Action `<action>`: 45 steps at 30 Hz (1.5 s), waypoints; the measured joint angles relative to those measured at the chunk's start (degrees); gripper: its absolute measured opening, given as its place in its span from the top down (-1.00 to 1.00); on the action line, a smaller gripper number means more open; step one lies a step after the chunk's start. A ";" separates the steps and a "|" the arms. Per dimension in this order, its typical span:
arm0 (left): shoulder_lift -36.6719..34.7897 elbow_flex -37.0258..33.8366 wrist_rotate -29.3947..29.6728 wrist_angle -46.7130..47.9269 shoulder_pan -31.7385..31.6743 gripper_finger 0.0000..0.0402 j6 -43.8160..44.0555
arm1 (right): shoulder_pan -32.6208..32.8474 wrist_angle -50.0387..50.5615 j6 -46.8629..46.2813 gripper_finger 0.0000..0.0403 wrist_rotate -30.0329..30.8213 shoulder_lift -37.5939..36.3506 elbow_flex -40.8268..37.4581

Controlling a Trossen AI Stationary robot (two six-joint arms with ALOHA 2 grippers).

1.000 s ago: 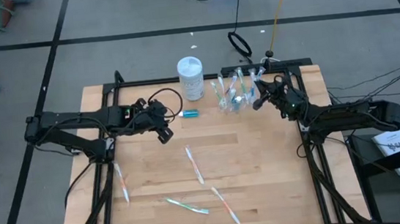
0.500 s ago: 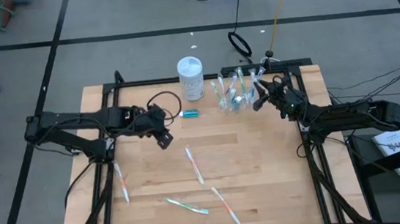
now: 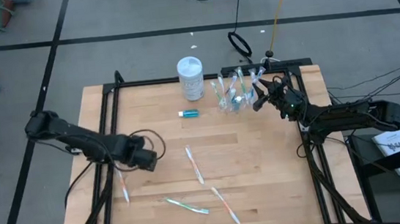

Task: Pick & Place toothbrushing station
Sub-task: Put the blue toothbrush into the transparent organizer, then put the orange toothbrush into the transparent organizer

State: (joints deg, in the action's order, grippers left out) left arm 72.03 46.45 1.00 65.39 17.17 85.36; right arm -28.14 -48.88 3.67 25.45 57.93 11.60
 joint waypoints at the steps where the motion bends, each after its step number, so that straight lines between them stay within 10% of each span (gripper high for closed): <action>1: 0.02 -1.51 -1.83 -0.07 0.65 0.12 2.96 | 0.00 0.00 -0.23 0.29 -0.02 0.00 0.00; 23: -0.02 -11.31 -19.40 -2.47 6.76 0.12 36.72 | 0.00 -3.77 4.21 0.28 -0.07 0.00 0.00; 36: -0.02 -13.32 -18.93 -2.73 15.29 0.12 54.24 | 0.00 -8.75 7.62 0.28 -0.07 0.00 0.00; 45: -0.15 -18.06 -12.53 -8.85 16.75 0.12 50.66 | 0.00 -10.55 8.28 0.29 -0.07 0.00 0.00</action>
State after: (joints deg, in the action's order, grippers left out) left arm 71.88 28.39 -11.54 56.54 33.91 136.03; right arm -28.14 -59.43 11.95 25.39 57.93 11.60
